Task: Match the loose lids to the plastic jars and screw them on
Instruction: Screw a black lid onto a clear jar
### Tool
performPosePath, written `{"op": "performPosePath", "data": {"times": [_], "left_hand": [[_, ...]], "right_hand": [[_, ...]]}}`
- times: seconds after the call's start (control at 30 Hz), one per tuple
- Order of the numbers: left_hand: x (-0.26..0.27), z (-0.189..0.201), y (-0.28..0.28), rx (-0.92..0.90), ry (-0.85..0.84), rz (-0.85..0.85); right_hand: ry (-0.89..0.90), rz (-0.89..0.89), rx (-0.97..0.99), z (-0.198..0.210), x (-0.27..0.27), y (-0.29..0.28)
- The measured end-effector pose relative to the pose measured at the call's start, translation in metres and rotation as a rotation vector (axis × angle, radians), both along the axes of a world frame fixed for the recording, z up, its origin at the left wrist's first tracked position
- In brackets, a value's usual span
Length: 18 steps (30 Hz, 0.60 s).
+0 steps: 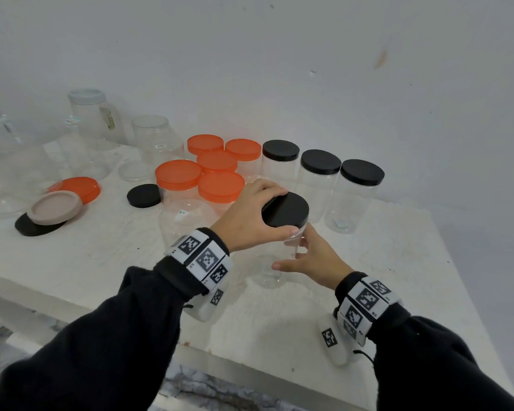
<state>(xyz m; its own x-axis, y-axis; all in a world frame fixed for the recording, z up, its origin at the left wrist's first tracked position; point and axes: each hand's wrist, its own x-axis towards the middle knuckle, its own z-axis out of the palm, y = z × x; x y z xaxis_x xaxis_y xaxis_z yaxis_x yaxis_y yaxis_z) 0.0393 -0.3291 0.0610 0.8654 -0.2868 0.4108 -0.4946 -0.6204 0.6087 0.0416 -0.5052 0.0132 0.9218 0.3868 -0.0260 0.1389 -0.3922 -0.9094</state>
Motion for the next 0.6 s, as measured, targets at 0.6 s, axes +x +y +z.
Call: {"op": "performPosePath", "data": {"times": [0.6], "left_hand": [[-0.023, -0.046, 0.002, -0.465, 0.382, -0.003]], "right_hand": [[-0.087, 0.270, -0.256, 0.110, 0.007, -0.008]]}}
